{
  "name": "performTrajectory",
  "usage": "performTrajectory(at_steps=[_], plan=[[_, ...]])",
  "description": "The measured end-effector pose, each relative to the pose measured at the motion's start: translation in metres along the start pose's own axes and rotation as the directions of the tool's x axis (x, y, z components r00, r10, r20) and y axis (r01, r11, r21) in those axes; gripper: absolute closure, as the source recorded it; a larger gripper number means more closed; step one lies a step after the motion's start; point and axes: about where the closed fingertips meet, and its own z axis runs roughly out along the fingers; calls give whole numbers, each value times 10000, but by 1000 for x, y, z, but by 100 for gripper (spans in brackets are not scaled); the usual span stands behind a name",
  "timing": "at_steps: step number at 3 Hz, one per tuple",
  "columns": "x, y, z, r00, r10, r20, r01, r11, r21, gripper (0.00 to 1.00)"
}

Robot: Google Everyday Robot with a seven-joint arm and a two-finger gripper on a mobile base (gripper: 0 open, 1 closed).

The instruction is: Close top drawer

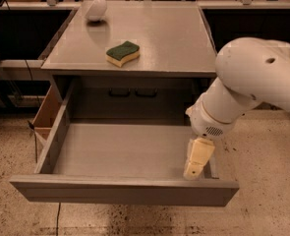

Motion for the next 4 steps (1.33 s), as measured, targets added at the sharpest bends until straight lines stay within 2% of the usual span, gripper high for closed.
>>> performTrajectory(at_steps=[2,3,4], plan=[[-2,46,61,9998,123,139,-106,9928,-1196,0],[-5,60,96,9993,-50,368,101,9901,-1400,0],[-11,60,114,9982,-184,574,261,9902,-1374,0]])
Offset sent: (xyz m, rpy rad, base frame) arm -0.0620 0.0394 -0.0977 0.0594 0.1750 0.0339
